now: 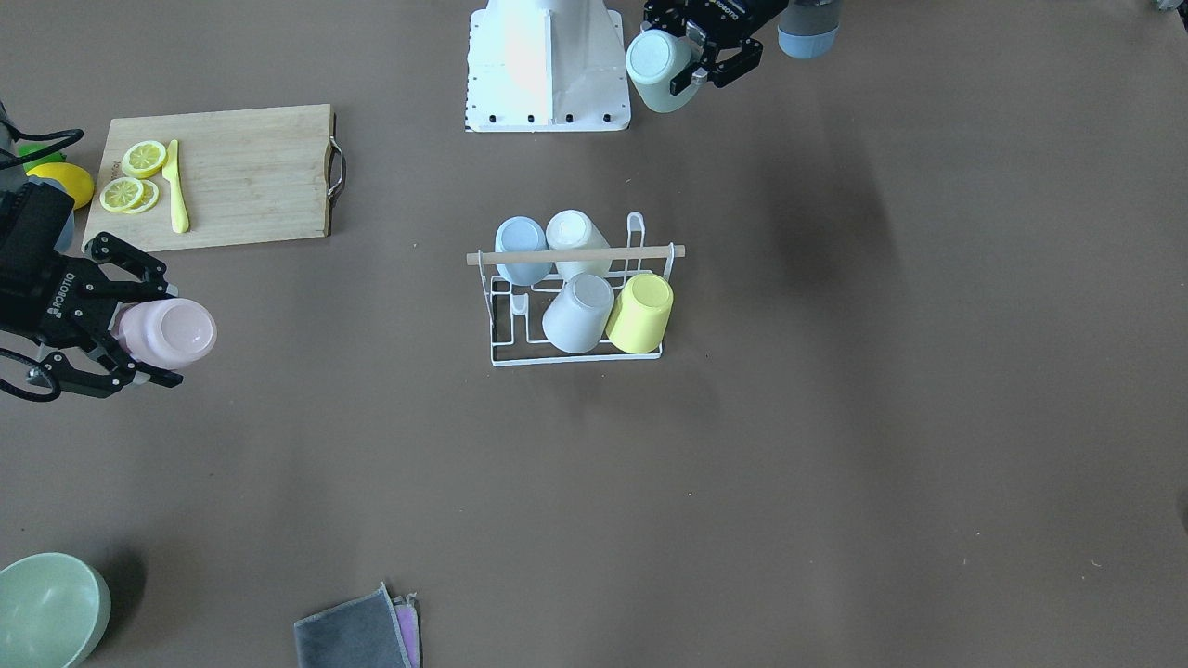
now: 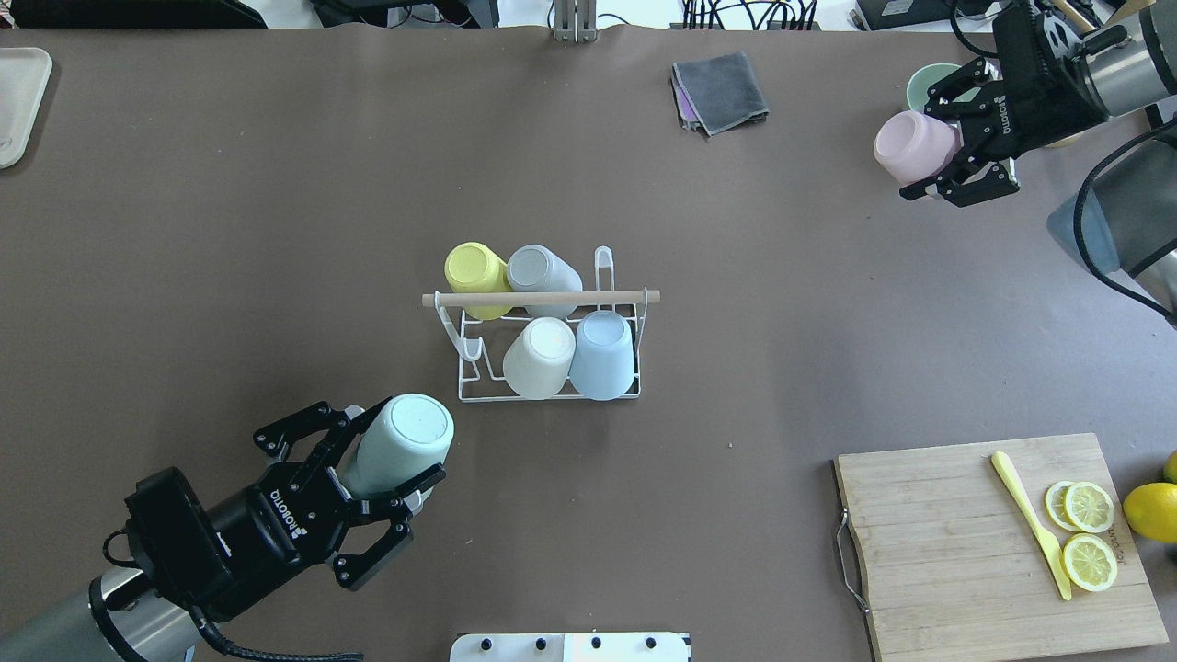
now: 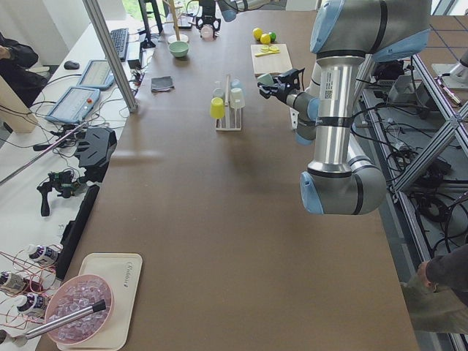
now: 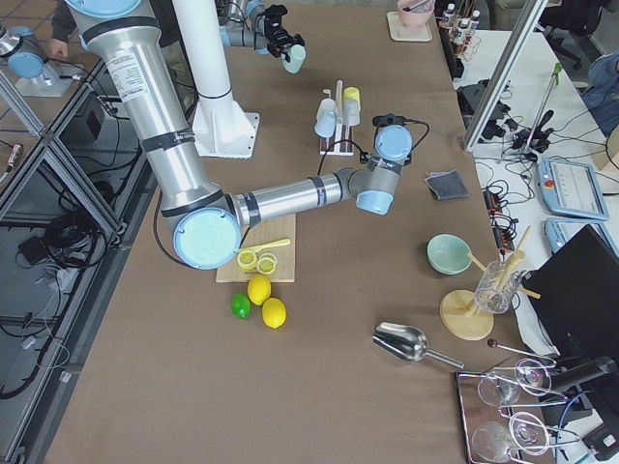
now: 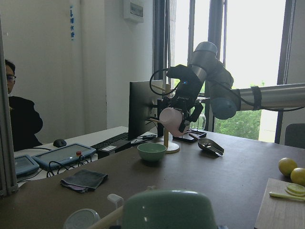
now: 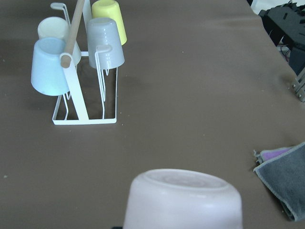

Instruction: Place cup on cup holder

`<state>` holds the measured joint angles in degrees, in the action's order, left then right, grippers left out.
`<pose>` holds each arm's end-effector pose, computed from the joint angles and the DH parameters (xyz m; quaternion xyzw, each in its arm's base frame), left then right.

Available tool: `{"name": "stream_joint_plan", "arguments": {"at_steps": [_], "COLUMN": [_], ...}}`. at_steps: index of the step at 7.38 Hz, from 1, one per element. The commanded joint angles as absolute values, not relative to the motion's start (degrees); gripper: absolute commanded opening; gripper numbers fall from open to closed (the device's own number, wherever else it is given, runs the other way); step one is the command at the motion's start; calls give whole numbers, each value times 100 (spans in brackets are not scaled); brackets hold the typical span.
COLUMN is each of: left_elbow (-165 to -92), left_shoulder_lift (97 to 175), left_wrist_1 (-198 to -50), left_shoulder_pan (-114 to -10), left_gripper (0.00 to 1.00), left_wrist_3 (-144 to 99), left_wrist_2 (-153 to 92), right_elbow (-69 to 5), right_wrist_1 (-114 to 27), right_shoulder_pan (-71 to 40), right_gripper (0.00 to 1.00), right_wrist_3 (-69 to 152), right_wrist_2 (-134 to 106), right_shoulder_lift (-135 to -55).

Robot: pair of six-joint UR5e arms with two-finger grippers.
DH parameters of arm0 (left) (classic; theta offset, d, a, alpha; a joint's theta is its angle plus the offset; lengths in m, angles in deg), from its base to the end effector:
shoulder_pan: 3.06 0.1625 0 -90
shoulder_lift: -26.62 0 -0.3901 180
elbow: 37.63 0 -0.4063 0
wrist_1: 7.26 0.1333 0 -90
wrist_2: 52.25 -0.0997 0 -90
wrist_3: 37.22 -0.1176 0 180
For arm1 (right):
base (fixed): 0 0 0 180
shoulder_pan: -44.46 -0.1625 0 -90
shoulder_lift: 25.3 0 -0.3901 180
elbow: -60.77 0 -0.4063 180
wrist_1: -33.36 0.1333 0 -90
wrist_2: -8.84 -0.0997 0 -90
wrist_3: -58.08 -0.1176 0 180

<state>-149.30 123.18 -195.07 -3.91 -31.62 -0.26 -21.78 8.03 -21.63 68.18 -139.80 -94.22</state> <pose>0.4157 -0.2119 0.2227 0.6793 0.5199 0.0693 0.5132 -0.2193 -0.5758 0.3455 0.5008 -0.4432 -0.4934 0.5562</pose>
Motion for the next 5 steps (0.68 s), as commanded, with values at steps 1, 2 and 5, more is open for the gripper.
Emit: {"name": "stream_joint_plan", "arguments": {"at_steps": [1, 2, 5], "left_elbow": [-14750, -14453, -14020], "left_shoulder_lift": [12565, 12819, 13235], "left_wrist_1": [-19614, -19623, -19631], "left_shoulder_pan": [-604, -770, -1149], "left_gripper": [0, 0, 0], "left_wrist_3": [-3317, -3309, -3300], "left_wrist_2": [-48, -39, 5], "right_elbow": [-2106, -1957, -1289], "right_wrist_1": [2388, 3056, 4432], "right_shoulder_pan": [-1797, -1446, -732], "right_gripper": [0, 0, 0], "right_wrist_3": [5235, 4602, 3044], "right_wrist_2": [-13175, -12596, -11073], "right_shoulder_lift": [-9368, -9281, -8763]}}
